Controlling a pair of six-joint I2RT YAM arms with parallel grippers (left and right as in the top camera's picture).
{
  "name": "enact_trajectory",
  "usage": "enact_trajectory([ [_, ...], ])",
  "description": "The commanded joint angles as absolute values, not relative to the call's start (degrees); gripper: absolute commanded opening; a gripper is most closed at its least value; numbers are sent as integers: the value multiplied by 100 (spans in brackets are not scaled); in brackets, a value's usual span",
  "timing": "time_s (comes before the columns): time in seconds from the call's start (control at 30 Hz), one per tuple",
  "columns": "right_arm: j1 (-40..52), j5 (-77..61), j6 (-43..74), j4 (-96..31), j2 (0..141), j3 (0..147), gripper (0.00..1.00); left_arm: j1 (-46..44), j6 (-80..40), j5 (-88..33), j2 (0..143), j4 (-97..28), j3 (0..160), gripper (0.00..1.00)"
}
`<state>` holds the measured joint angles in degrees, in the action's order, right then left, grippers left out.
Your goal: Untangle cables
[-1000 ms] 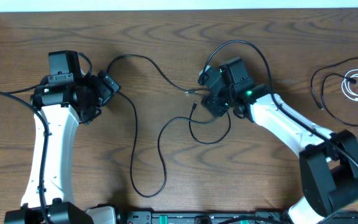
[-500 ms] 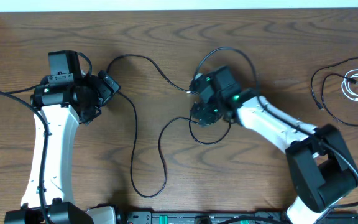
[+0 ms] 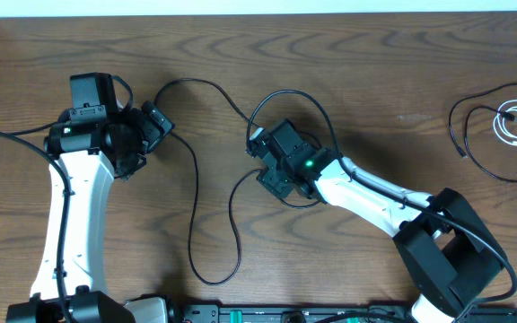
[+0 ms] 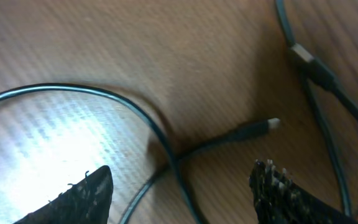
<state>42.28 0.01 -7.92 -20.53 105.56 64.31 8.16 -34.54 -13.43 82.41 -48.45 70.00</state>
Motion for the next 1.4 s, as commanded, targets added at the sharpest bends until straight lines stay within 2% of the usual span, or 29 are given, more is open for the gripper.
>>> enact_trajectory([
  [0.0,4237,220,-482,-2080,10724,6296,67,834,-3479,-1350,8263,-4862,7030,98],
  [0.13,4239,132,-213,-2084,10954,6200,67,834,-3481,-1350,8263,-4862,7030,98],
  [0.27,4268,-143,-200,-2128,11299,6195,58,834,-3481,-1350,8263,-4864,7030,98],
  [0.33,4303,-143,-143,-2139,11445,6195,47,834,-3479,-1350,8263,-4864,7030,98],
  [0.4,4322,-93,-128,-2139,11472,6195,32,834,-3481,-1350,8263,-4862,7030,98],
  [0.5,4322,-56,-128,-2141,11454,6200,4,834,-3481,-1350,8263,-4864,7030,98],
  [0.53,4322,-58,-128,-2152,11450,6211,1,834,-3481,-1350,8263,-4864,7030,98],
  [0.9,4069,-1249,169,-3822,10980,6869,1,834,-3479,-1350,8263,-4862,7030,98],
  [1.1,3940,-1275,165,-4650,10980,7310,1,834,-3481,-1350,8263,-4864,7030,98],
  [1.13,3942,-1247,161,-4650,10980,7308,2,834,-3481,-1350,8263,-4864,7030,98],
  [1.2,3955,-1208,119,-4654,10982,7306,17,834,-3481,-1350,8263,-4862,7030,98],
  [1.37,3975,-812,99,-4742,10982,7301,21,834,-3481,-1350,8263,-4864,7030,98],
])
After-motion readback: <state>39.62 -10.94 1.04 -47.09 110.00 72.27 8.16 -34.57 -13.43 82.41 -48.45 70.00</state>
